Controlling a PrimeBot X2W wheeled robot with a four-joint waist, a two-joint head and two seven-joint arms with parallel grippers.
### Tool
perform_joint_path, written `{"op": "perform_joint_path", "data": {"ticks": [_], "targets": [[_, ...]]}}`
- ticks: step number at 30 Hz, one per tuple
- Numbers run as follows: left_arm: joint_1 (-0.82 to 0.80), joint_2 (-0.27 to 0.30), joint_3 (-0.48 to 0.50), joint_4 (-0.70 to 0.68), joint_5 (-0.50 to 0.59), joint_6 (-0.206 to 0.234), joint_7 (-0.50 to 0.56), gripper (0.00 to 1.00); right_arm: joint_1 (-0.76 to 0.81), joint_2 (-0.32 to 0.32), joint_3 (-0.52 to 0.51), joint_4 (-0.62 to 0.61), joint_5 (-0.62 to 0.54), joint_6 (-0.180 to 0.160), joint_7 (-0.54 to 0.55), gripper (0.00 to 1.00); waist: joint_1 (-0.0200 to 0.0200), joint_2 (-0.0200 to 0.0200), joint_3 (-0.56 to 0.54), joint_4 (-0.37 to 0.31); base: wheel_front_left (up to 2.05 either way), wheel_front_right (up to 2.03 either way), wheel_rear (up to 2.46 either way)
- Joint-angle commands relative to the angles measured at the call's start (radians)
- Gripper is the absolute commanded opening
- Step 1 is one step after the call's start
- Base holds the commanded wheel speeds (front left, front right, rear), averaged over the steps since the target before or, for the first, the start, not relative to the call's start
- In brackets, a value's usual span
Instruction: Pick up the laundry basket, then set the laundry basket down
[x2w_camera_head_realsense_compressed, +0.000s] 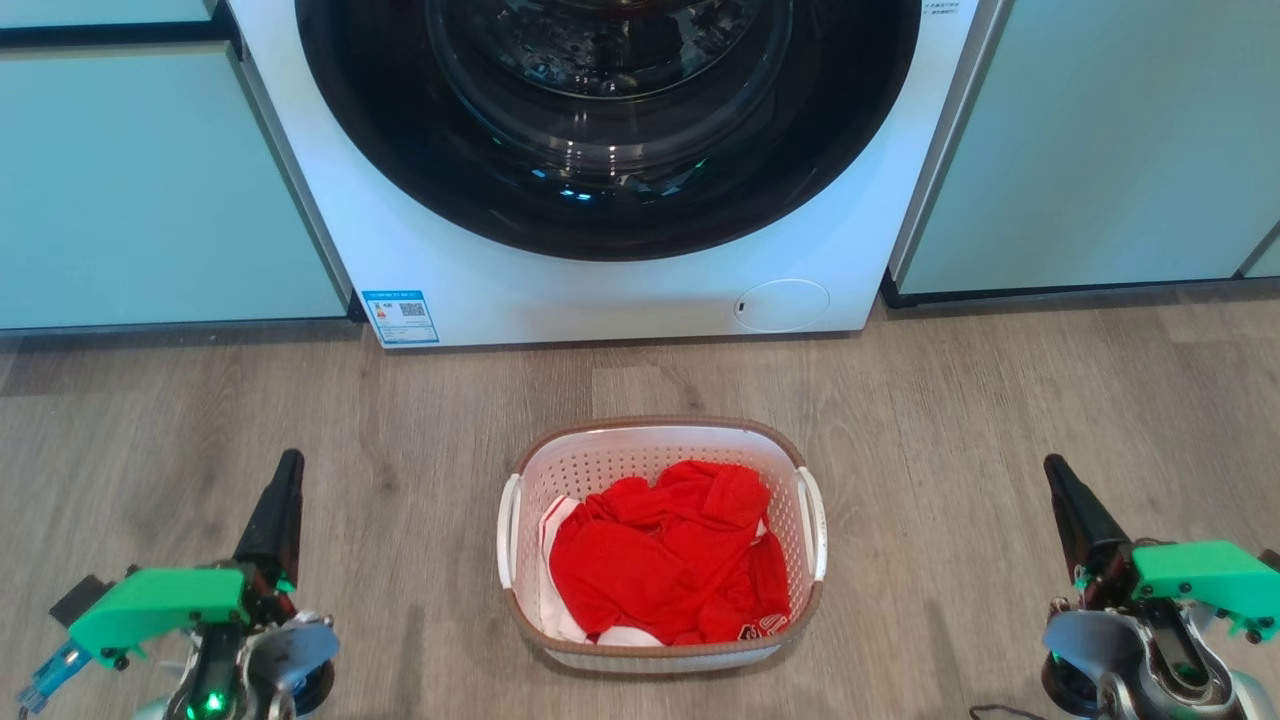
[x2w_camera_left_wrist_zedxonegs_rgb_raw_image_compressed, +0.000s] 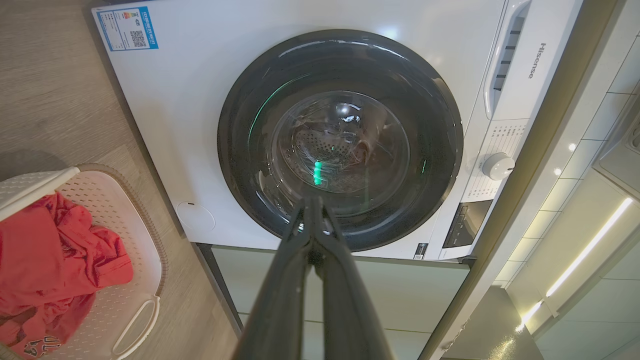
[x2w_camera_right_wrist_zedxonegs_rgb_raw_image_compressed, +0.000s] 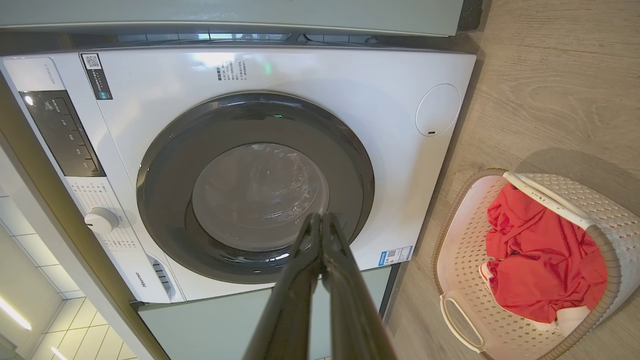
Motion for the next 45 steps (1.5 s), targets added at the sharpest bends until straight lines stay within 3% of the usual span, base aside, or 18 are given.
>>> {"op": "perform_joint_path", "data": {"ticks": [1, 13, 14, 29, 45], "targets": [[-0.059, 0.004, 0.036, -0.029, 0.009, -0.007, 0.003, 0.00, -0.047, -0.007, 0.017, -0.031, -0.010, 0.003, 0.008, 0.00, 0.0000, 0.0000, 0.000, 0.000, 0.00, 0.00, 0.00], [-0.059, 0.004, 0.036, -0.029, 0.009, -0.007, 0.003, 0.00, -0.047, -0.007, 0.017, -0.031, -0.010, 0.003, 0.008, 0.00, 0.0000, 0.0000, 0.000, 0.000, 0.00, 0.00, 0.00], [0.001, 0.000, -0.001, 0.003, 0.000, 0.001, 0.000, 1.00, 0.000, 0.001, 0.000, 0.003, 0.000, 0.000, 0.000, 1.00, 0.0000, 0.0000, 0.000, 0.000, 0.00, 0.00, 0.00], [0.033, -0.001, -0.027, -0.005, 0.043, 0.015, -0.037, 1.00, 0.024, 0.005, 0.029, 0.021, -0.032, 0.000, -0.038, 1.00, 0.0000, 0.0000, -0.003, -0.001, 0.00, 0.00, 0.00], [0.034, -0.001, -0.063, -0.084, 0.218, 0.066, -0.082, 1.00, 0.026, 0.004, 0.048, -0.039, -0.219, 0.001, -0.082, 1.00, 0.0000, 0.0000, -0.007, -0.001, 0.00, 0.00, 0.00]]}}
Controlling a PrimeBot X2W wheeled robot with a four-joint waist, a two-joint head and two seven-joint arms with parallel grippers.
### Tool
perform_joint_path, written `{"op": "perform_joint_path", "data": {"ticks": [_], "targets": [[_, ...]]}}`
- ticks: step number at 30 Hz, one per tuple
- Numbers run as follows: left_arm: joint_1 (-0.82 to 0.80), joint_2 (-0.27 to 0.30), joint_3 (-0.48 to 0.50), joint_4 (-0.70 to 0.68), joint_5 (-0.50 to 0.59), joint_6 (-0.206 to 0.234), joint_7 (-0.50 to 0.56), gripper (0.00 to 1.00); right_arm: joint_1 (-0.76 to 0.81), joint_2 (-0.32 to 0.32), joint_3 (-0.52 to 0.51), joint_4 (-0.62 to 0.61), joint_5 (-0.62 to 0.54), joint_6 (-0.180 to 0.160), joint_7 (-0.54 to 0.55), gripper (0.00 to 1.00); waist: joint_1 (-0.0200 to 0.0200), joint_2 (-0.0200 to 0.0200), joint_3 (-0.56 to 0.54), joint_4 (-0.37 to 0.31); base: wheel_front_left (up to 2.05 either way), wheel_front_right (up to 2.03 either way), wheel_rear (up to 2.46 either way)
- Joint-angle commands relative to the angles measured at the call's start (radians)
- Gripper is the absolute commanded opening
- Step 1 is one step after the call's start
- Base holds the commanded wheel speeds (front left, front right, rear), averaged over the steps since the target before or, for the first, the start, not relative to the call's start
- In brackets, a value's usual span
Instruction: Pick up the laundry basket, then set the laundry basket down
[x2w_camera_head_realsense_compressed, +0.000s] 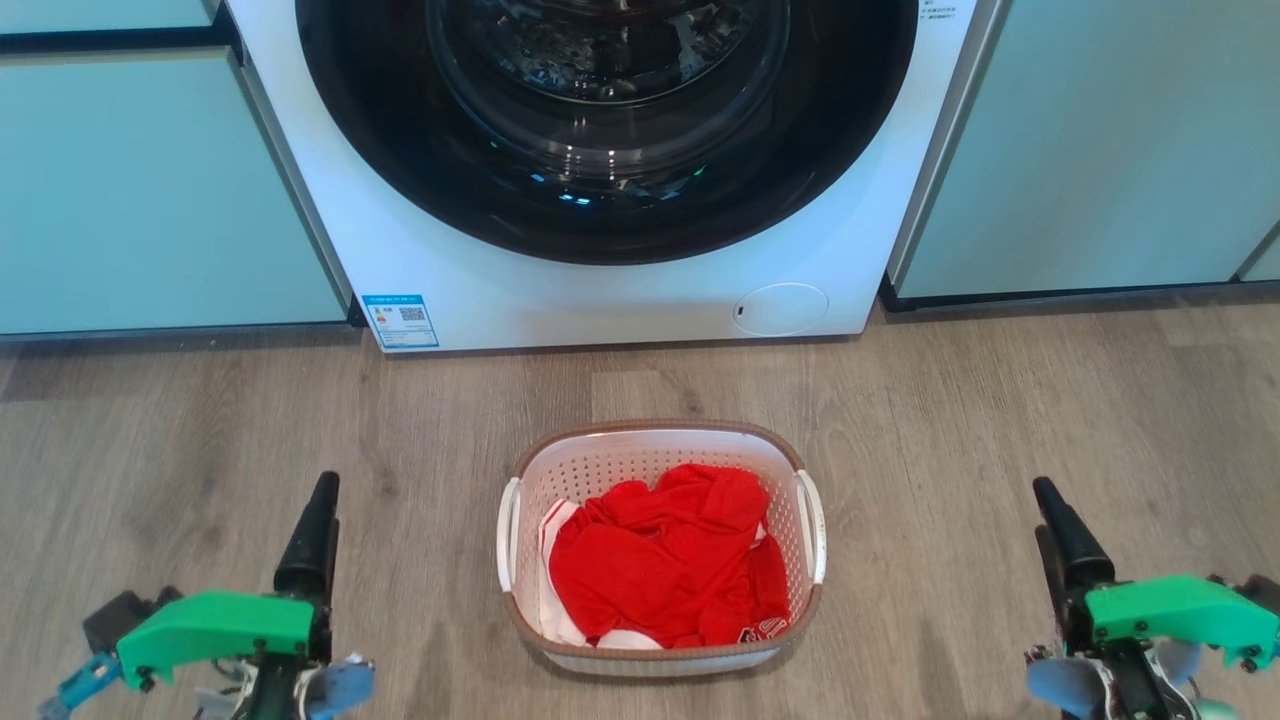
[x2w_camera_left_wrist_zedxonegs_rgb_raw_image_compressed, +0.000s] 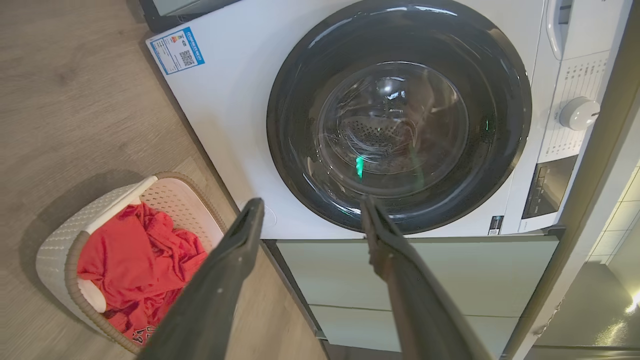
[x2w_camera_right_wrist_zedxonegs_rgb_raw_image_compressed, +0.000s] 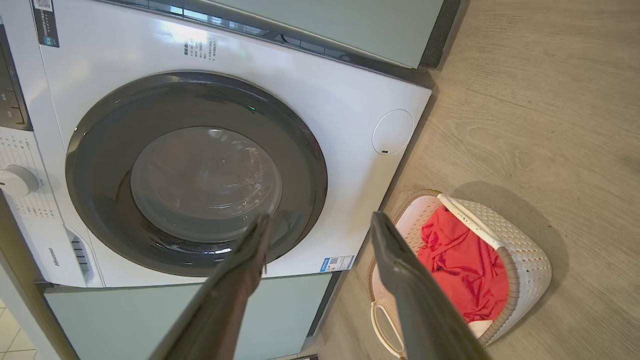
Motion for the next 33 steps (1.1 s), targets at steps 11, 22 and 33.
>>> {"op": "perform_joint_path", "data": {"ticks": [11, 22, 33], "targets": [[-0.040, 0.011, -0.047, -0.085, 0.265, 0.038, -0.043, 1.00, -0.031, -0.008, 0.042, -0.097, -0.222, 0.001, -0.043, 1.00, 0.0000, -0.0001, -0.001, -0.001, 0.00, 0.00, 0.00], [-0.030, 0.035, -0.096, -0.107, 0.472, 0.084, -0.076, 1.00, -0.020, -0.009, 0.078, -0.120, -0.383, 0.001, -0.075, 1.00, 0.0000, -0.0001, -0.004, -0.002, 0.00, 0.00, 0.00], [-0.022, 0.070, -0.150, -0.122, 0.621, 0.138, -0.109, 1.00, -0.012, -0.011, 0.111, -0.121, -0.527, 0.001, -0.107, 1.00, 0.0000, -0.0001, -0.007, -0.002, 0.00, 0.00, 0.00]]}}
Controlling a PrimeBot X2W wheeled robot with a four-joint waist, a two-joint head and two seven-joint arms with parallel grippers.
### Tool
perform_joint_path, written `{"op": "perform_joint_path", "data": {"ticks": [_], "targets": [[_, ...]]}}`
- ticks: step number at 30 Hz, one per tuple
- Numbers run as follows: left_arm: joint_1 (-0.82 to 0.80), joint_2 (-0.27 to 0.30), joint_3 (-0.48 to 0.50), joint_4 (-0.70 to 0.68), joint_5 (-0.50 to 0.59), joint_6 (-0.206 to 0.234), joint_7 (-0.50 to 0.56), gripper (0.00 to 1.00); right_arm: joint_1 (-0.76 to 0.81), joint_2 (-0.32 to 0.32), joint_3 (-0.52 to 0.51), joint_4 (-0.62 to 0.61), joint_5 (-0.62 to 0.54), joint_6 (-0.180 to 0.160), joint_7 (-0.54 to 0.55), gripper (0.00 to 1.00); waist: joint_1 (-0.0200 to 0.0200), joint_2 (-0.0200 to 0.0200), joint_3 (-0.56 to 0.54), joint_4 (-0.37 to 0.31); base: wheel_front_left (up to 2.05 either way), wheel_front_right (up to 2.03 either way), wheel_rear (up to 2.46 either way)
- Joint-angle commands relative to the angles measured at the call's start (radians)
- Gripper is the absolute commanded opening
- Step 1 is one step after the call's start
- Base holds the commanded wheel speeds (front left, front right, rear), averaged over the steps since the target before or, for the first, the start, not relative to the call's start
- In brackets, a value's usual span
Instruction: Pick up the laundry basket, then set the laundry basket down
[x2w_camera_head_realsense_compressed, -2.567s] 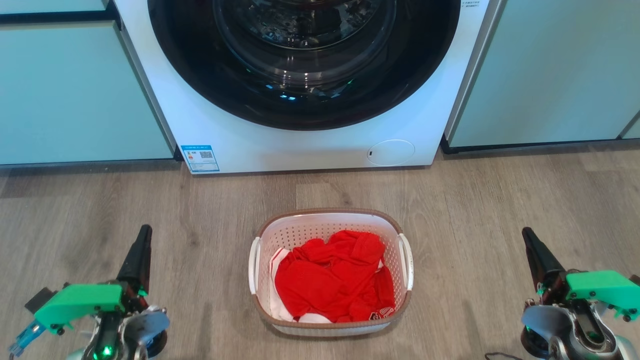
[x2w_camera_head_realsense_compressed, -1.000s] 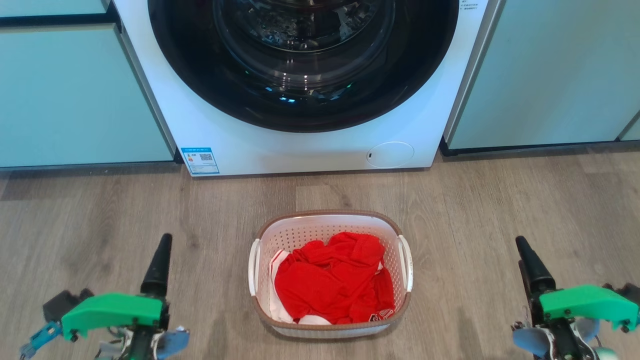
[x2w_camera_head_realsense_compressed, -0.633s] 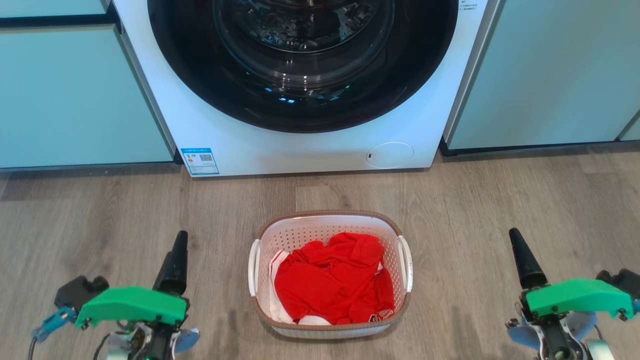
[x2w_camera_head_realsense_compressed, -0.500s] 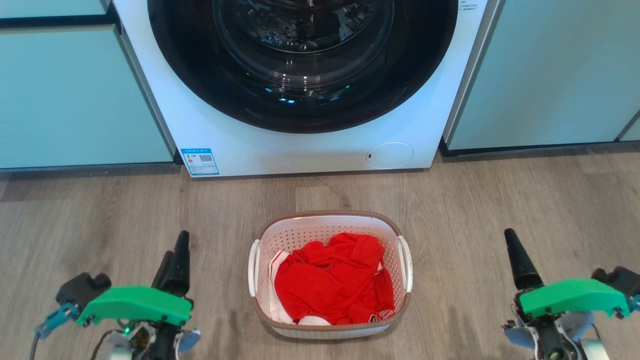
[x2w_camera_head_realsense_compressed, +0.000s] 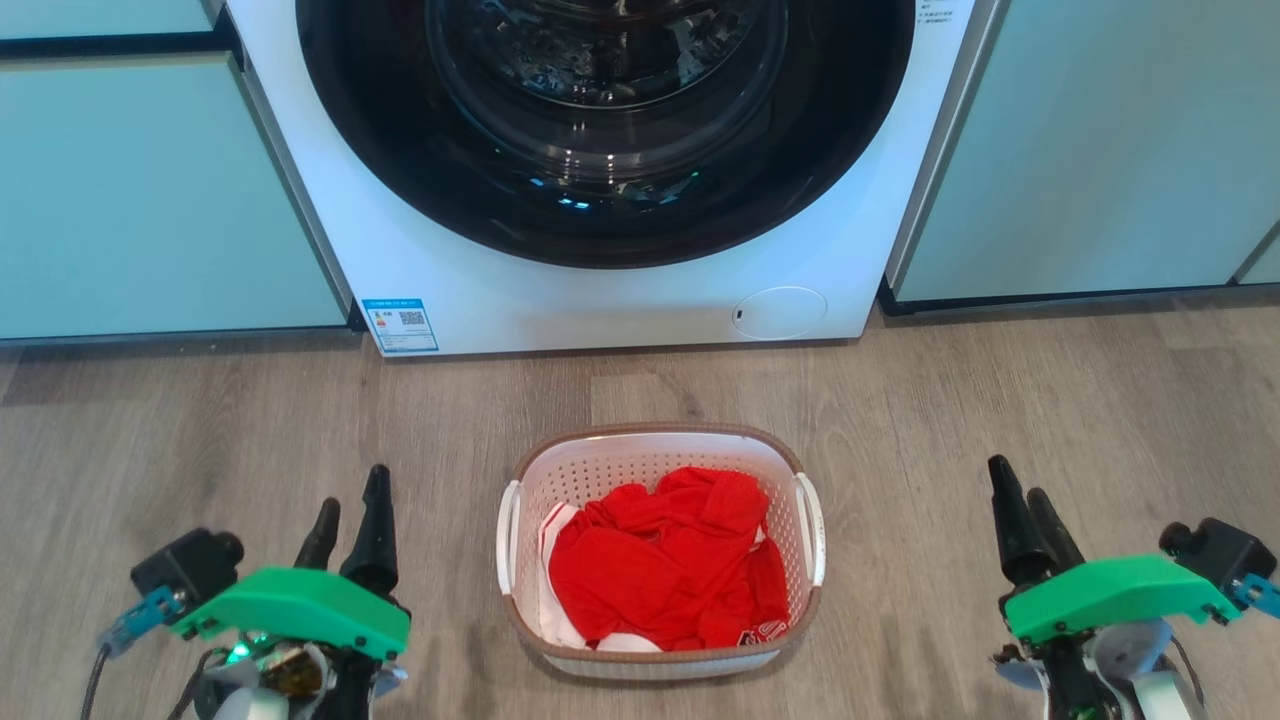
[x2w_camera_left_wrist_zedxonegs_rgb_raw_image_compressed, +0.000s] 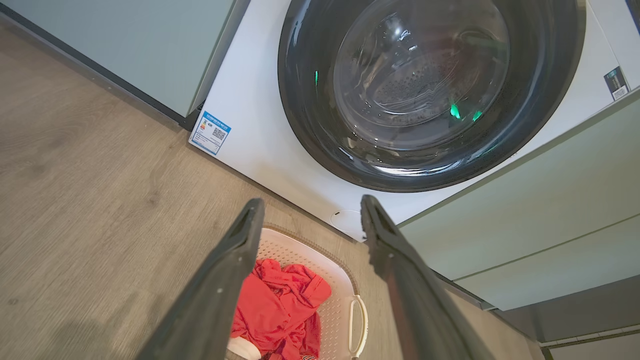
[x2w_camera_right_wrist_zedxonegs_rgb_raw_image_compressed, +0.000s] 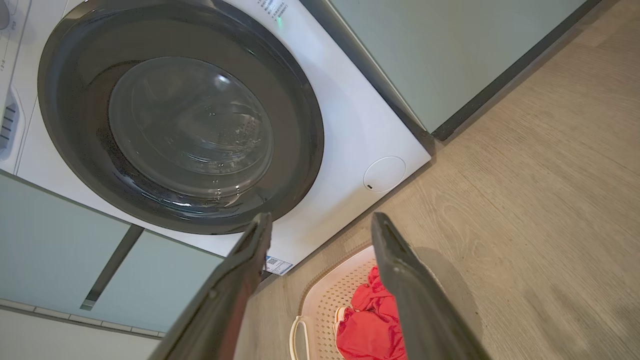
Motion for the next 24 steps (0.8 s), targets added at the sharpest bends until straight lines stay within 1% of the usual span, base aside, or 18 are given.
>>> {"op": "perform_joint_path", "data": {"ticks": [1, 24], "targets": [[-0.025, 0.019, 0.006, -0.043, 0.039, 0.011, -0.016, 1.00, -0.017, -0.010, 0.018, -0.041, -0.038, 0.001, -0.017, 1.00, 0.0000, 0.0000, 0.000, 0.000, 0.00, 0.00, 0.00], [-0.015, 0.064, -0.093, -0.079, 0.302, 0.115, -0.081, 1.00, -0.006, -0.012, 0.061, -0.073, -0.299, 0.002, -0.081, 1.00, 0.0000, 0.0000, -0.005, -0.005, 0.00, 0.00, 0.00]]}}
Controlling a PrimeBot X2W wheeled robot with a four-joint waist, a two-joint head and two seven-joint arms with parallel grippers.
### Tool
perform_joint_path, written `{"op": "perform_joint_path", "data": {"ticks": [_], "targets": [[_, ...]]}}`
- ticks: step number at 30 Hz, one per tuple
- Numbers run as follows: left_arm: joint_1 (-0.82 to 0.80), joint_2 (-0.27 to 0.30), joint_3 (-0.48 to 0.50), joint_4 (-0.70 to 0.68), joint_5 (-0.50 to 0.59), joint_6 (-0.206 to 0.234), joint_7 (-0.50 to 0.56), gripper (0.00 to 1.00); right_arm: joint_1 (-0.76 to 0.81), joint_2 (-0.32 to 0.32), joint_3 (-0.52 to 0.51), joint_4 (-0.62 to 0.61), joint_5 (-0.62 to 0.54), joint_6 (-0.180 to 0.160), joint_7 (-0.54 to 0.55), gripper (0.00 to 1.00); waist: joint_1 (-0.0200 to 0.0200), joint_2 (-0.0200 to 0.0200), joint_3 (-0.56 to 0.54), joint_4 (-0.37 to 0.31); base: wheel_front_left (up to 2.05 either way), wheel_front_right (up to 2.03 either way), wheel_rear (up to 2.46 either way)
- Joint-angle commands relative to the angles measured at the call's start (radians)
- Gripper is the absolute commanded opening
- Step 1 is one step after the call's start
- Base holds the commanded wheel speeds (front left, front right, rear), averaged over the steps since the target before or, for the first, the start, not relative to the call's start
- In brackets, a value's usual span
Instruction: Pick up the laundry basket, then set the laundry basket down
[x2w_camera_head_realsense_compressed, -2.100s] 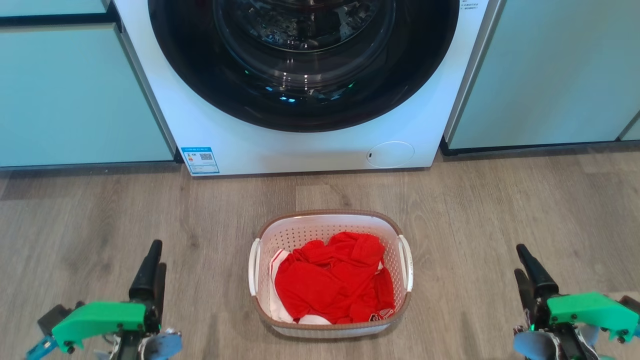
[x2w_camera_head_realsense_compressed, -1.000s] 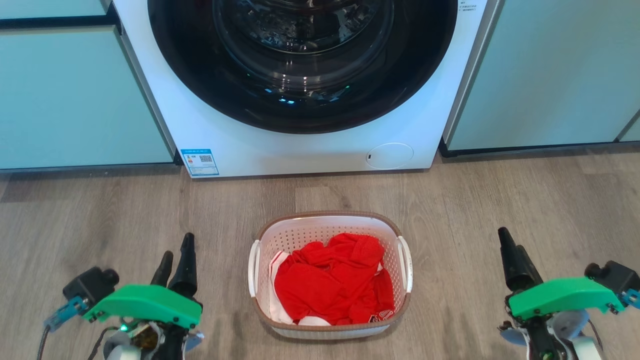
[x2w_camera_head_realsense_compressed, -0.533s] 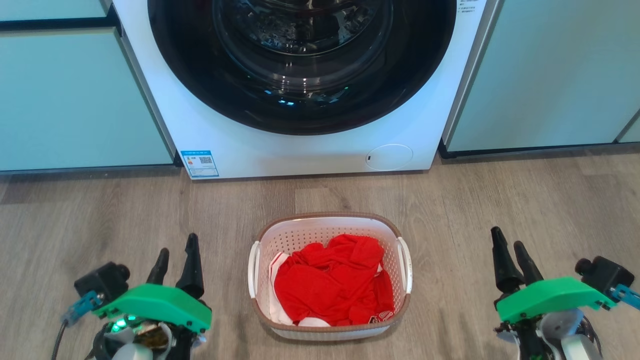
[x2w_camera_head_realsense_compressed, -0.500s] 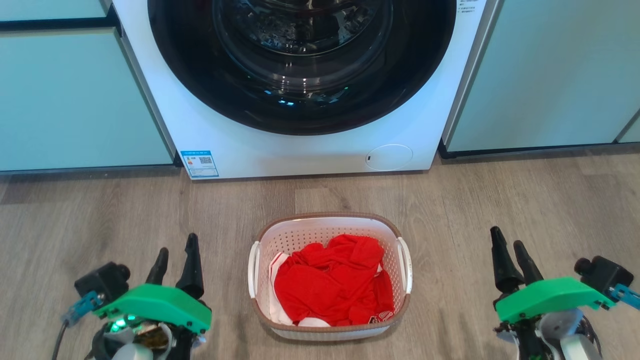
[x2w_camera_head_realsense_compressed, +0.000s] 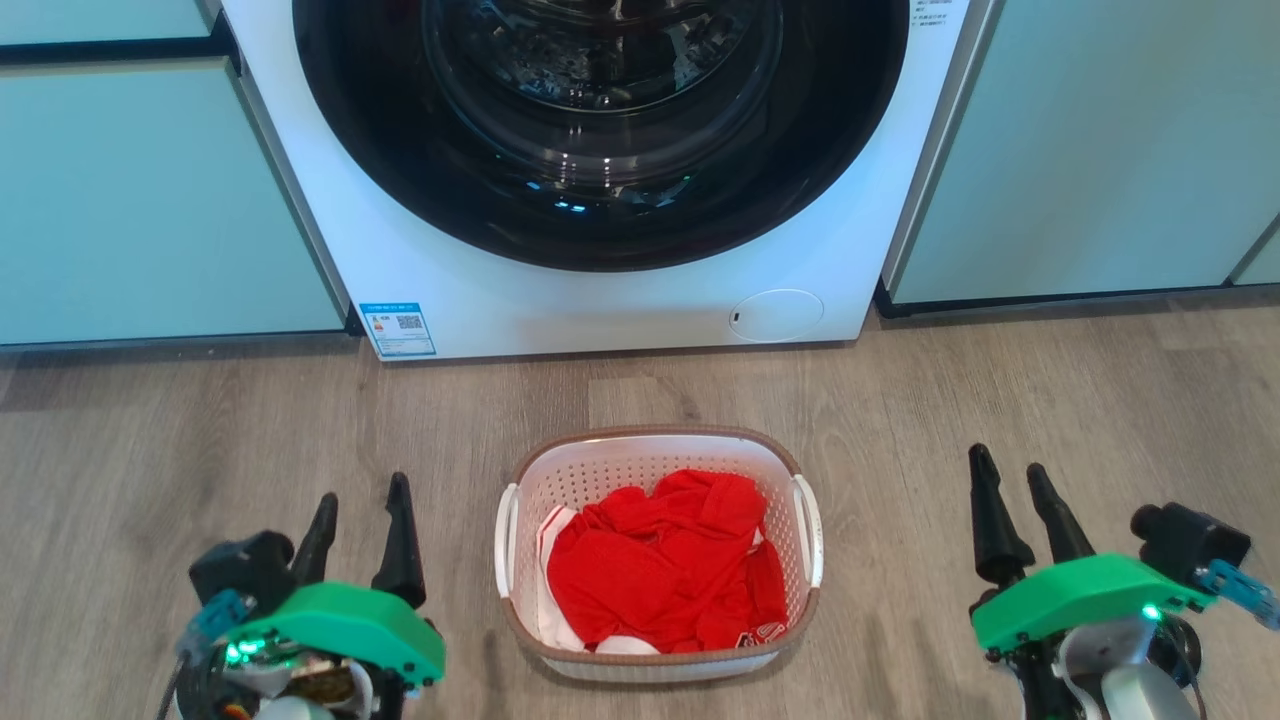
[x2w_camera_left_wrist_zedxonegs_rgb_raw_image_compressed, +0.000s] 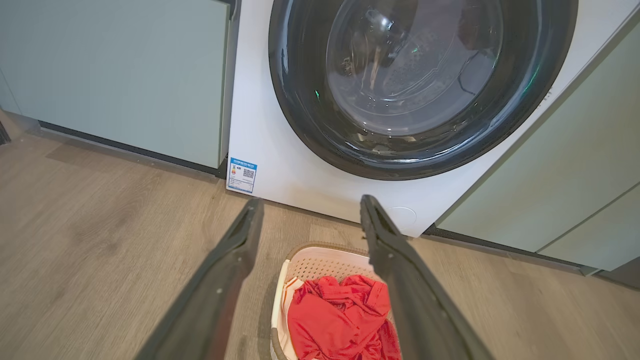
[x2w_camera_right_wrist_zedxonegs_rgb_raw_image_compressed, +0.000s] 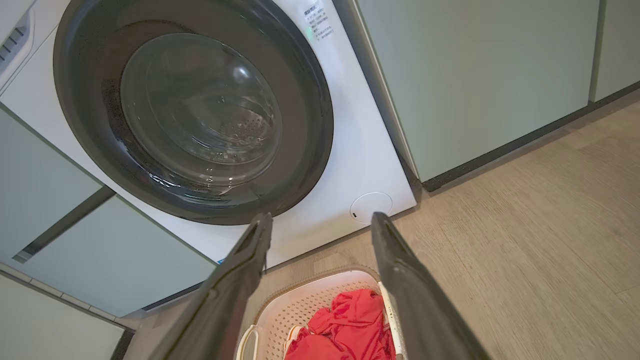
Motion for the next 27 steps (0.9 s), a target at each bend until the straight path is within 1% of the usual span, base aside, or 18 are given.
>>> {"op": "perform_joint_path", "data": {"ticks": [1, 15, 27], "targets": [[-0.034, 0.024, 0.009, -0.041, 0.038, 0.013, -0.017, 1.00, -0.008, -0.011, 0.024, -0.045, -0.037, 0.002, -0.018, 1.00, 0.0000, 0.0000, -0.001, 0.000, 0.00, 0.00, 0.00], [-0.020, 0.035, -0.029, -0.075, 0.190, 0.057, -0.059, 1.00, -0.001, -0.012, 0.054, -0.064, -0.200, 0.002, -0.059, 1.00, 0.0000, 0.0000, -0.004, -0.001, 0.00, 0.00, 0.00], [-0.006, 0.029, -0.043, -0.085, 0.306, 0.070, -0.092, 1.00, 0.005, -0.014, 0.076, -0.072, -0.327, 0.002, -0.091, 1.00, 0.0000, 0.0000, -0.004, -0.005, 0.00, 0.00, 0.00]]}}
